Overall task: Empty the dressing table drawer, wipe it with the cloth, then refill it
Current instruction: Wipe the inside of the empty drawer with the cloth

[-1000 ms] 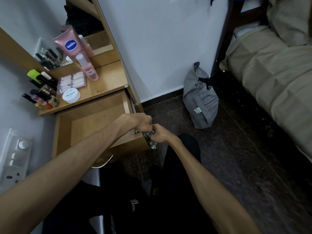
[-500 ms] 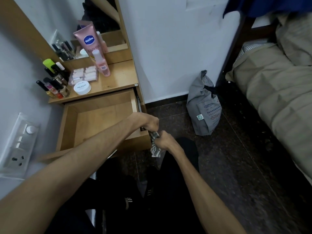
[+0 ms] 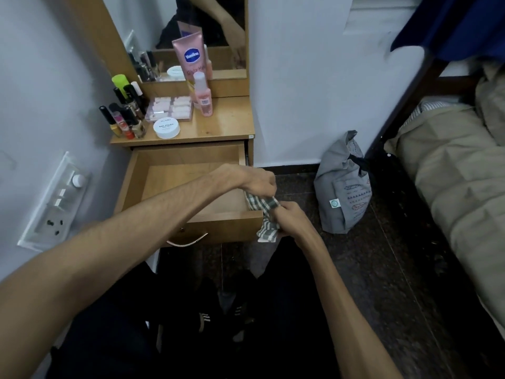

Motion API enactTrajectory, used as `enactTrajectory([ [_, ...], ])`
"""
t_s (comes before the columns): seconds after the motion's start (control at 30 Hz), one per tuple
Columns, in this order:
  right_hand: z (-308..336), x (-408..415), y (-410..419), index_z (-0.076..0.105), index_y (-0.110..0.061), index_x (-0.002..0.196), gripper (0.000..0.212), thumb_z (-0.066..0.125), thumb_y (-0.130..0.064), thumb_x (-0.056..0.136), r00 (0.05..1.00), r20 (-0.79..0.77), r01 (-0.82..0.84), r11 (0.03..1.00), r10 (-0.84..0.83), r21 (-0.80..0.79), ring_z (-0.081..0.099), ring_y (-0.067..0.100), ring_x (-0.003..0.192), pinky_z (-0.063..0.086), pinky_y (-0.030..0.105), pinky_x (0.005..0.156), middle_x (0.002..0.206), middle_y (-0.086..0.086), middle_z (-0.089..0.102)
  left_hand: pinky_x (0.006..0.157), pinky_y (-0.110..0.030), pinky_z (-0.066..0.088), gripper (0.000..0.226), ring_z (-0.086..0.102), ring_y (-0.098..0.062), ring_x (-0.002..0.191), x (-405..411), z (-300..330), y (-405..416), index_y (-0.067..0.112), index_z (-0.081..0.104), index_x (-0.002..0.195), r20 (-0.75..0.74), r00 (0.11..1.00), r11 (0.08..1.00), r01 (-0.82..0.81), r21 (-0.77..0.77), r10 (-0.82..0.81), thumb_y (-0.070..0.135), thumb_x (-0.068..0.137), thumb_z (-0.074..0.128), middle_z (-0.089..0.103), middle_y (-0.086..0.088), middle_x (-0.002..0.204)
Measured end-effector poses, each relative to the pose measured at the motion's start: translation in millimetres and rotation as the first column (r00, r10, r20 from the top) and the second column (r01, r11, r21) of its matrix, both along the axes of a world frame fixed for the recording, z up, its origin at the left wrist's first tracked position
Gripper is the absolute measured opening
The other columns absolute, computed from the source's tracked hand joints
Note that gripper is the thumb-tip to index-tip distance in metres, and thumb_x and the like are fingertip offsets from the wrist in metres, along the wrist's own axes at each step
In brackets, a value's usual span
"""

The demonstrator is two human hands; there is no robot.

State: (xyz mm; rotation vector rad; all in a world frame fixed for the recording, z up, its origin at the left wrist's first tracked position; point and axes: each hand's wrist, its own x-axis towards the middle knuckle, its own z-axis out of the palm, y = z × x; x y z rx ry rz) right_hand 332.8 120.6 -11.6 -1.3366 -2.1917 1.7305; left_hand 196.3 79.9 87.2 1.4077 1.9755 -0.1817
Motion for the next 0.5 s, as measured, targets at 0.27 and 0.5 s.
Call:
enactTrajectory([
  [0.27, 33, 1, -11, 0.063, -0.021, 0.063, 0.027, 0.051, -0.044, 0.056, 0.997, -0.082, 0.015, 0.998, -0.011, 0.056, 0.065, 0.022, 0.072, 0.059, 0.058, 0.079, 0.061, -0.006, 0.065, 0.060, -0.028, 0.037, 0.022, 0.051, -0.013, 0.068, -20, 26, -28, 0.018, 0.065, 0.079, 0.109, 0.990, 0.985, 0.067, 0.158, -0.084, 0.013, 0.089, 0.046, 0.060, 0.003, 0.074],
  [0.5, 63, 5, -36, 0.070, -0.033, 0.079, 0.023, 0.055, -0.050, 0.074, 0.999, -0.021, -0.016, 0.941, 0.025, 0.337, 0.067, 0.012, 0.072, 0.051, 0.033, 0.063, 0.067, -0.008, 0.071, 0.070, -0.037, 0.048, 0.019, 0.058, -0.021, 0.079, -35, 21, -60, 0.015, 0.065, 0.080, 0.206, 0.978, 0.959, -0.019, 0.284, -0.042, 0.008, 0.088, 0.049, 0.068, -0.015, 0.092],
])
